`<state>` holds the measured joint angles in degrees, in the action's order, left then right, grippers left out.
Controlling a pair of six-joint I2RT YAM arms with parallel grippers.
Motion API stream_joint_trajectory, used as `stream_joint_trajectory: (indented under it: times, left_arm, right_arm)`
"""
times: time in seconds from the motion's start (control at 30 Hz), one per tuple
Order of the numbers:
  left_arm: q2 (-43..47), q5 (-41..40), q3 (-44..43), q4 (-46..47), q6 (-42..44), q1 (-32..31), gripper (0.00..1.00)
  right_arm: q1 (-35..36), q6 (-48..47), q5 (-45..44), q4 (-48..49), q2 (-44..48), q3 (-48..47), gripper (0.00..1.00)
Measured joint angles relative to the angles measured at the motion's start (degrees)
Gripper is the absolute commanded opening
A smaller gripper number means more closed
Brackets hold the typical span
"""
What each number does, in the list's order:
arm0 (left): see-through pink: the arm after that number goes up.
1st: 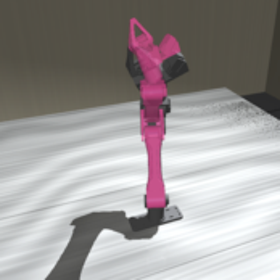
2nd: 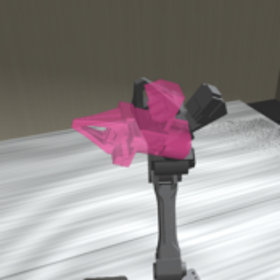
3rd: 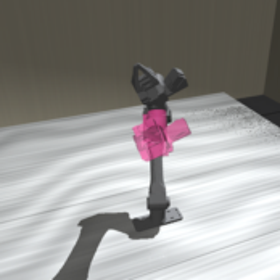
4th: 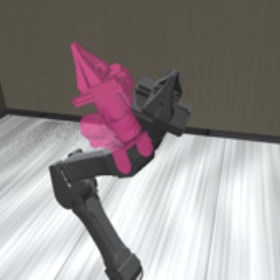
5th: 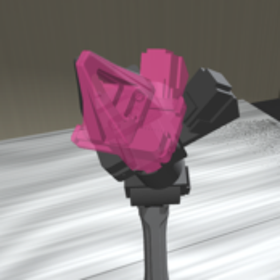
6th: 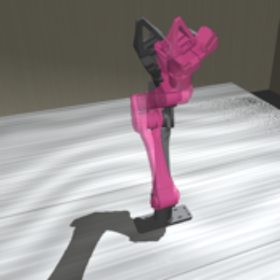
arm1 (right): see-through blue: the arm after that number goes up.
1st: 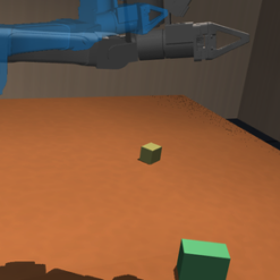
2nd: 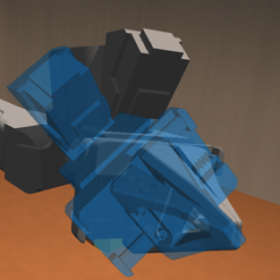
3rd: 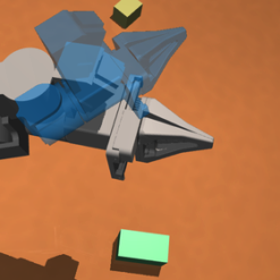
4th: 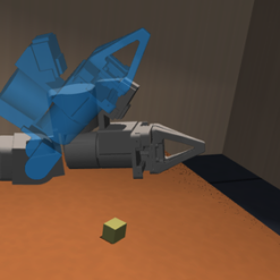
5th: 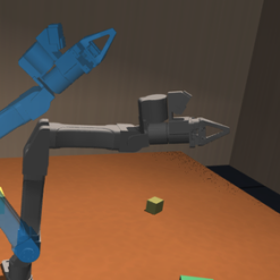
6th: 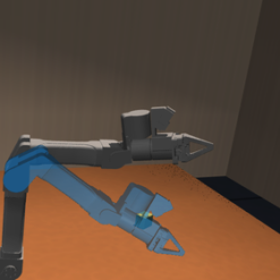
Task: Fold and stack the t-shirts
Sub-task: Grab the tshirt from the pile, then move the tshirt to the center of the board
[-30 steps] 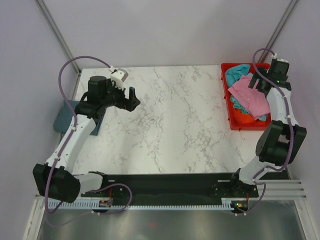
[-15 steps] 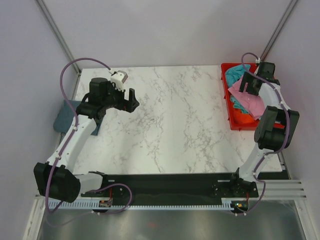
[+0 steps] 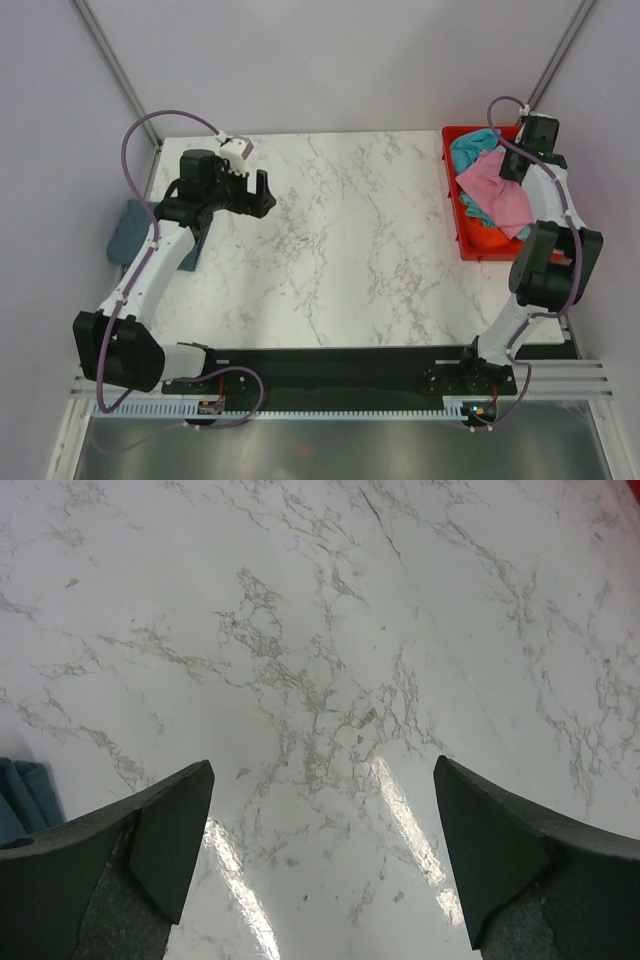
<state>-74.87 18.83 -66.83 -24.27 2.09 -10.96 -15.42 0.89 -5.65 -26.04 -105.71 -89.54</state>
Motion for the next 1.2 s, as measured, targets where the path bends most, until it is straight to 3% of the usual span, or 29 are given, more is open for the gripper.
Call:
stream_joint_trajectory:
  times: [0.07,0.27,0.4,0.6,0.73,0.83,0.93,1.2]
  left_arm:
    - [-0.11,-0.66,0.0,0.39,-0.11,0.0,0.98]
    - [-0.55,-4.5,-1.05,0.87,-0.11,0.0,0.97]
    - [-0.55,-7.08,-1.38,1.77,-0.11,0.02,0.96]
    - [-0.79,-10.03,-1.38,2.14,-0.15,0.02,0.97]
    - [-1.11,-11.69,-1.38,2.12,-0.17,0.02,0.97]
    - [-1.11,-13.03,-1.38,2.1,-0.17,0.02,0.97]
    - [-1.11,-13.92,-1.38,2.1,-0.17,0.02,0.98]
    - [-1.18,-13.73,-1.38,1.77,-0.2,0.02,0.99]
  right_arm:
    - [0.35,0.22,-0.02,-0.11,3.15,0.0,0.0]
    - [4.44,-1.68,5.75,-0.17,16.09,-2.1,0.0]
    - [14.4,-5.27,13.03,-0.11,21.64,-6.64,0.0]
    - [30.88,-5.86,23.23,-1.03,19.5,-17.18,0.0]
    - [35.82,-4.9,25.9,-1.84,15.15,-26.1,0.0]
    - [36.7,-3.43,27.32,-1.36,14.82,-27.43,0.0]
    - [36.59,-3.45,27.1,0.46,17.53,-22.25,0.0]
    - [36.17,-6.73,22.12,1.57,25.55,7.5,0.0]
